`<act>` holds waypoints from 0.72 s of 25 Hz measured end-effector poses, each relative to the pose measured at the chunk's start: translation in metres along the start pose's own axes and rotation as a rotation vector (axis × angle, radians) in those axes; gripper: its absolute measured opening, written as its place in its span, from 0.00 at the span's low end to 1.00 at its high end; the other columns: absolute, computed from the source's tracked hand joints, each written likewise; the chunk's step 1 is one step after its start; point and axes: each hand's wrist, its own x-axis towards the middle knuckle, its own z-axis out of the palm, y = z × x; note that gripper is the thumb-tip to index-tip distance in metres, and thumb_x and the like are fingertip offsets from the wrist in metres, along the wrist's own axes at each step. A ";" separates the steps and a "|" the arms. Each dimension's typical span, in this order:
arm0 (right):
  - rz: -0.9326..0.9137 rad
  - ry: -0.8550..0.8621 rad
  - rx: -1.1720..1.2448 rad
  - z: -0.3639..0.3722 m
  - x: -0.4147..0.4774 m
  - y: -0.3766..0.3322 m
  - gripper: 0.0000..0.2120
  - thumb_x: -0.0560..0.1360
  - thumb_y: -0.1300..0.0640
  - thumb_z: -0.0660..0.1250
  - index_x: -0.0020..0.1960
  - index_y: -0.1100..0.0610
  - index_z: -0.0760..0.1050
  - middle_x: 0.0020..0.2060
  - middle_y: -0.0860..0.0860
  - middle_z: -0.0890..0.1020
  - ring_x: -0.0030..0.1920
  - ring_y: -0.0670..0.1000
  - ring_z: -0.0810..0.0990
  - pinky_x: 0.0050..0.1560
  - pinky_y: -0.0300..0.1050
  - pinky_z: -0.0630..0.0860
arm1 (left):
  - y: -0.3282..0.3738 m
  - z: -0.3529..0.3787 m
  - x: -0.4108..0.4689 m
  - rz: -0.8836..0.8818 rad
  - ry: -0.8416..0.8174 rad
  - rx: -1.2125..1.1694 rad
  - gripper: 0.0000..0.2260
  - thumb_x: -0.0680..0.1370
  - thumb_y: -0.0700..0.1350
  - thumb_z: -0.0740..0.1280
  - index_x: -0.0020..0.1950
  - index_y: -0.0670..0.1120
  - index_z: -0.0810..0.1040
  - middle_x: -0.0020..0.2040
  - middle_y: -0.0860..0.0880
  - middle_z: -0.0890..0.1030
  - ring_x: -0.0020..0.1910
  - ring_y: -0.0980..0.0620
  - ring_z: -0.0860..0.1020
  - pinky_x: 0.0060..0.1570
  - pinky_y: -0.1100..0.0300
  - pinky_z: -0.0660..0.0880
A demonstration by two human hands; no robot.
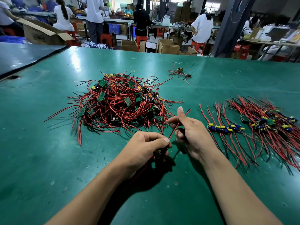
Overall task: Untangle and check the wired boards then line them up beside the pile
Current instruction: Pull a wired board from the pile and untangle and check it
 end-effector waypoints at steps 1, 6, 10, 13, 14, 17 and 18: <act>0.007 0.011 0.031 0.001 0.000 -0.001 0.24 0.69 0.34 0.66 0.33 0.54 0.83 0.28 0.50 0.76 0.22 0.45 0.64 0.24 0.36 0.59 | 0.000 0.000 0.000 -0.001 -0.009 -0.006 0.09 0.77 0.39 0.68 0.39 0.42 0.83 0.32 0.43 0.80 0.29 0.48 0.75 0.33 0.61 0.73; 0.174 -0.152 0.241 -0.001 -0.001 -0.004 0.28 0.78 0.38 0.60 0.26 0.53 0.69 0.27 0.49 0.69 0.23 0.46 0.59 0.20 0.35 0.59 | 0.001 -0.002 -0.004 0.003 -0.050 0.026 0.07 0.77 0.39 0.68 0.40 0.40 0.82 0.31 0.44 0.80 0.30 0.49 0.75 0.35 0.61 0.73; 0.184 -0.129 0.193 -0.002 -0.003 -0.005 0.25 0.78 0.40 0.62 0.28 0.54 0.75 0.26 0.49 0.69 0.21 0.44 0.60 0.21 0.35 0.58 | -0.001 0.001 -0.003 0.023 0.029 0.057 0.08 0.78 0.39 0.67 0.40 0.41 0.82 0.32 0.44 0.81 0.30 0.49 0.76 0.35 0.60 0.74; 0.131 -0.199 0.023 0.010 -0.009 0.000 0.23 0.78 0.39 0.63 0.40 0.55 0.85 0.28 0.49 0.72 0.21 0.45 0.65 0.20 0.35 0.65 | -0.002 0.004 0.000 0.008 0.129 -0.009 0.10 0.79 0.39 0.66 0.40 0.42 0.83 0.33 0.43 0.81 0.28 0.50 0.78 0.32 0.60 0.77; 0.129 -0.253 -0.017 0.015 -0.012 0.003 0.22 0.78 0.40 0.63 0.44 0.55 0.85 0.28 0.49 0.73 0.20 0.46 0.68 0.20 0.36 0.68 | -0.002 0.005 0.001 0.000 0.148 -0.044 0.09 0.79 0.39 0.66 0.40 0.41 0.82 0.33 0.43 0.82 0.28 0.50 0.78 0.31 0.61 0.77; 0.136 -0.327 -0.056 0.020 -0.016 0.005 0.20 0.79 0.41 0.64 0.48 0.56 0.85 0.27 0.50 0.75 0.21 0.47 0.71 0.22 0.38 0.72 | -0.001 0.004 0.002 -0.015 0.168 -0.106 0.08 0.79 0.38 0.66 0.42 0.39 0.81 0.33 0.42 0.81 0.27 0.49 0.78 0.28 0.61 0.76; 0.137 -0.320 -0.042 0.019 -0.016 0.005 0.20 0.79 0.41 0.64 0.47 0.57 0.85 0.26 0.50 0.75 0.21 0.47 0.72 0.23 0.39 0.73 | 0.000 0.003 0.001 -0.014 0.150 -0.112 0.09 0.79 0.38 0.66 0.41 0.39 0.82 0.33 0.43 0.81 0.27 0.50 0.78 0.28 0.61 0.76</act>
